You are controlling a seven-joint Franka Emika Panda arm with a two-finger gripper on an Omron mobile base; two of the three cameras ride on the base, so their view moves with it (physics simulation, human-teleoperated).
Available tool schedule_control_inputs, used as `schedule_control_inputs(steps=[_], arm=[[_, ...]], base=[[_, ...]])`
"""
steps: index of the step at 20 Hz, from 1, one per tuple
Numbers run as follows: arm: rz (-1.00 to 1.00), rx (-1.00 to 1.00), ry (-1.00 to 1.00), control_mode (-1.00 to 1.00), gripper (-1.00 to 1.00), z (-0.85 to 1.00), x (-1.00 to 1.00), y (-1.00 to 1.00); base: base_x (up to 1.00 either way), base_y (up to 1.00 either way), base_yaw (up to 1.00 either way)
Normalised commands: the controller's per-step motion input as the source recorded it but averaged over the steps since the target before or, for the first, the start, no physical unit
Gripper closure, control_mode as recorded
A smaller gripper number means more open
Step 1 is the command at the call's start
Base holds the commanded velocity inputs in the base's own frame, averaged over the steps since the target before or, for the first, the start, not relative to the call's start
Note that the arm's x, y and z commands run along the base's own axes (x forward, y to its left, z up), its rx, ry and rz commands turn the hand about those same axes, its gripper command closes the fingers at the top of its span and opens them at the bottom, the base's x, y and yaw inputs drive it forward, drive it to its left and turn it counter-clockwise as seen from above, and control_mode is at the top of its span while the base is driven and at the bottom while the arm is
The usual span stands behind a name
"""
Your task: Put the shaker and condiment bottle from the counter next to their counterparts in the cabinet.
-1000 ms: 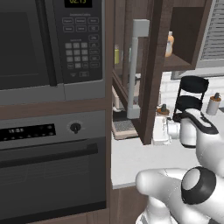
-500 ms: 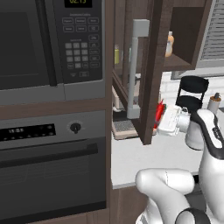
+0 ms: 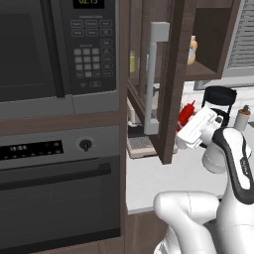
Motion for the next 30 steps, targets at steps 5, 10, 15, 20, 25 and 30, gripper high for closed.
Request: schedule_control_inputs(steps=[5,10,15,20,25,30], arm=[[-0.26,0.0,-0.18,-1.0,1.0,0.49,0.0,-0.37],[-0.25,0.0,-0.07,-1.0,1.0,0.43,0.0,-0.67],[-0.23,0.0,-0.05,-1.0,1.0,0.62,0.0,-0.4],[-0.07,-0.05,-0.15,-1.0,1.0,0.71,0.0,0.0],[-0.1,-0.06,-0.01,-1.0,1.0,0.06,0.0,0.13],[-0.04,-0.06,-0.01,-1.0,1.0,0.25,0.07,0.06]], base=[[0.0,0.0,0.0],[0.0,0.0,0.0],[0.0,0.0,0.0],[0.0,0.0,0.0],[0.0,0.0,0.0],[0.0,0.0,0.0]])
